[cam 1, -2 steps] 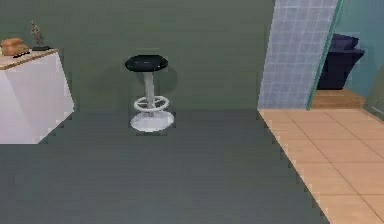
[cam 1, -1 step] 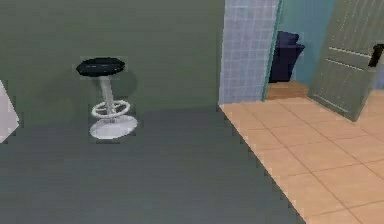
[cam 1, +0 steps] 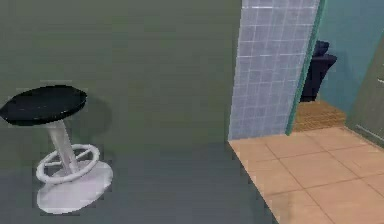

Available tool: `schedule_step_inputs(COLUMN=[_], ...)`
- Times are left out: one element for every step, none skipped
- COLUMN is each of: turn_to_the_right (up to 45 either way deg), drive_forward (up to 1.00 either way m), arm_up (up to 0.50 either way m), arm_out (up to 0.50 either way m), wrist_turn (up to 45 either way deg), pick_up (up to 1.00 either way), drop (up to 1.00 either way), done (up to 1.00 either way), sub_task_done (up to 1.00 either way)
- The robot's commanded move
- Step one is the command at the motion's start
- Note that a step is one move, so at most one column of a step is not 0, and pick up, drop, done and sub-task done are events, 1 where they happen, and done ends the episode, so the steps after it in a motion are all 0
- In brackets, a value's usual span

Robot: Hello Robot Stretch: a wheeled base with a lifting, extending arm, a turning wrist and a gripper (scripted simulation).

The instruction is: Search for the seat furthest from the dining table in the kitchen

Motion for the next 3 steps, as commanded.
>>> schedule_step_inputs(turn_to_the_right=[0.0, -45.0, -18.0], drive_forward=[0.9, 0.0, 0.0], arm_up=[0.0, 0.0, 0.0], arm_out=[0.0, 0.0, 0.0], wrist_turn=[0.0, 0.0, 0.0], pick_up=[0.0, 0.0, 0.0], drop=[0.0, 0.0, 0.0], done=[0.0, 0.0, 0.0], sub_task_done=[0.0, 0.0, 0.0])
